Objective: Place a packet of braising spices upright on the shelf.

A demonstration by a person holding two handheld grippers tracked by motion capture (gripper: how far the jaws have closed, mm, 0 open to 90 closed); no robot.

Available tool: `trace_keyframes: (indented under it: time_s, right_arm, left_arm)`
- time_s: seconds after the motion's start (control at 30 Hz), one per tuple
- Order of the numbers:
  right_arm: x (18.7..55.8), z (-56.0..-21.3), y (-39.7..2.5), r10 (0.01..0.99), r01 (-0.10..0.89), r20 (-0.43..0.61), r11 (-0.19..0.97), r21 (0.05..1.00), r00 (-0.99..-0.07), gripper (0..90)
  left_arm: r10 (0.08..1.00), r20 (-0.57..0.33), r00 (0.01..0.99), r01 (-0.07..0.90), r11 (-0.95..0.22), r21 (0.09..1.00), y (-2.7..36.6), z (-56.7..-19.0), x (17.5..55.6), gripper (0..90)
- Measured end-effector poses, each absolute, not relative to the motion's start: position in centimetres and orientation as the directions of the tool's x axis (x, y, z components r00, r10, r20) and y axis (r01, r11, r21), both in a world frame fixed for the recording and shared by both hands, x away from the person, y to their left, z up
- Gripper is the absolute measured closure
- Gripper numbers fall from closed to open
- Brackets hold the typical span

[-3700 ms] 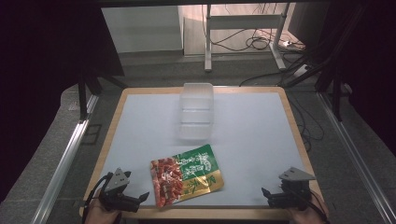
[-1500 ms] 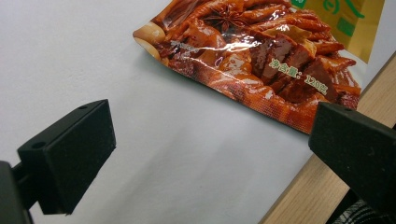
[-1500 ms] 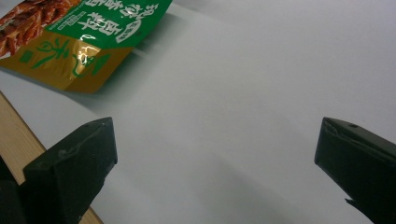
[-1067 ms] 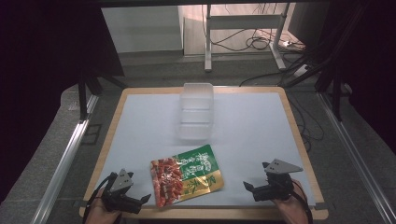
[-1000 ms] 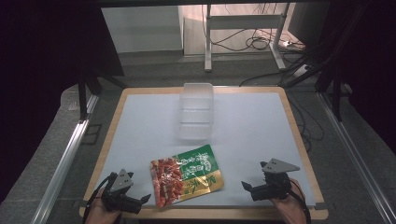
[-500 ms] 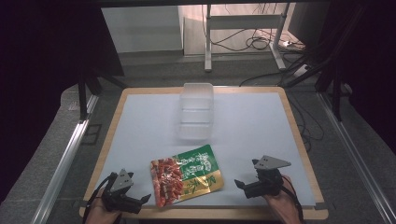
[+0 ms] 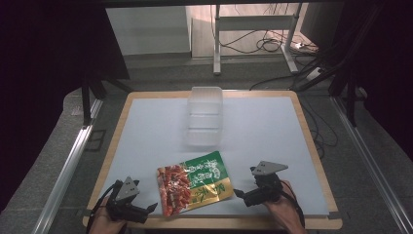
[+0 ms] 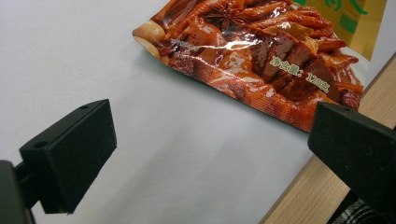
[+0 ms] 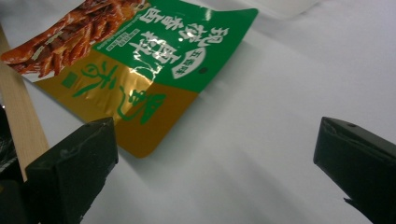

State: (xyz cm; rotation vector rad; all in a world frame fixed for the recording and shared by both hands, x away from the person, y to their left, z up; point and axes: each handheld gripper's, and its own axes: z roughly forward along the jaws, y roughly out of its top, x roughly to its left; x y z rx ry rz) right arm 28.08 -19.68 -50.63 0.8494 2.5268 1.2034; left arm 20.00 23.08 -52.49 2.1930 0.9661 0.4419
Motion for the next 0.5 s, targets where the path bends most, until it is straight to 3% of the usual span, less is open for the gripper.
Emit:
trace_keyframes:
  time_s: [0.5]
  right_arm:
    - [28.4, -51.5, -16.6, 0.545, 0.419, 0.066, 0.556, 0.718, -0.836, 0.1]
  left_arm:
    - [0.742, 0.043, 0.669, 0.507, -0.498, 0.703, 23.0, -52.5, 20.0, 1.2]
